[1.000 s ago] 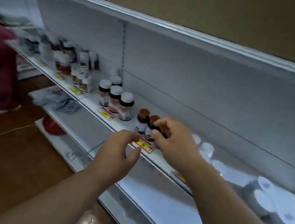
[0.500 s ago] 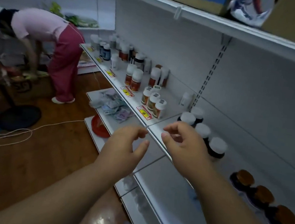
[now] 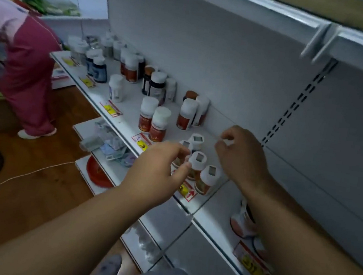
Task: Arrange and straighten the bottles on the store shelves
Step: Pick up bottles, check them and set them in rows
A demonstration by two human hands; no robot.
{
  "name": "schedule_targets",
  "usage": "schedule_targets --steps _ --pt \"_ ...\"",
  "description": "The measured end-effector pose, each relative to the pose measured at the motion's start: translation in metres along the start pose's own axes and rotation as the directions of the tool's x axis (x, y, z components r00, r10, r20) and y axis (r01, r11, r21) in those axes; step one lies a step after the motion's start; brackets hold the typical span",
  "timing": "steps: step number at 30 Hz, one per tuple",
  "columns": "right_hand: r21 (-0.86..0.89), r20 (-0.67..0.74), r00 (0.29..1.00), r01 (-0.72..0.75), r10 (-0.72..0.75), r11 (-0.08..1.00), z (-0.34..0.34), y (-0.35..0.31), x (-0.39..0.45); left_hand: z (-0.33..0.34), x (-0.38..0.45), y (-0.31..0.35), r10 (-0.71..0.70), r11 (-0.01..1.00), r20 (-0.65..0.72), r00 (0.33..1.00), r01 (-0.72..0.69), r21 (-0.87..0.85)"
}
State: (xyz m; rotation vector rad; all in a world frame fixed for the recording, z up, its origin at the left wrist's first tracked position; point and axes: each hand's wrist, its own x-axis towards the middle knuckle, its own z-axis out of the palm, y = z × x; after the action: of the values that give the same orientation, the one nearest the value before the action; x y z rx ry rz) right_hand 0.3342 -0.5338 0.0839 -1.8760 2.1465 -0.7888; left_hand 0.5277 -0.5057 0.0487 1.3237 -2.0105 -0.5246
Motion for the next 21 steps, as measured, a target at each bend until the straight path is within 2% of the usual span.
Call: schedule_targets --steps 3,6,11,15,18,21 --pt "-0.188 0.01 0.983 -0.179 0.184 0.966 0.016 0.034 0.057 -0.006 0.045 -0.028 0.084 0.996 0.093 0.992 -0.085 0.013" --pt "-0.345 0.005 0.937 -0.326 0.349 0.88 0.034 0.057 0.092 -0.017 0.089 -0.048 0.177 0.984 0.153 0.972 -0.179 -0.003" --pt "-0.507 -0.15 0.879 -0.461 0.453 0.728 0.072 0.064 0.111 -0.021 0.127 -0.076 0.337 0.941 0.226 0.914 -0.331 -0.065" --pt "-0.439 -0.295 0.835 -0.55 0.464 0.711 0.081 0.071 0.112 -0.018 0.143 -0.088 0.433 0.901 0.209 0.877 -0.418 -0.113" --pt "-0.358 -0.29 0.794 -0.608 0.534 0.709 0.083 0.078 0.107 -0.019 0.154 -0.09 0.454 0.889 0.225 0.862 -0.42 -0.182" --pt "-0.322 -0.257 0.792 -0.611 0.554 0.724 0.083 0.08 0.101 -0.017 0.161 -0.088 0.44 0.895 0.296 0.848 -0.389 -0.217"
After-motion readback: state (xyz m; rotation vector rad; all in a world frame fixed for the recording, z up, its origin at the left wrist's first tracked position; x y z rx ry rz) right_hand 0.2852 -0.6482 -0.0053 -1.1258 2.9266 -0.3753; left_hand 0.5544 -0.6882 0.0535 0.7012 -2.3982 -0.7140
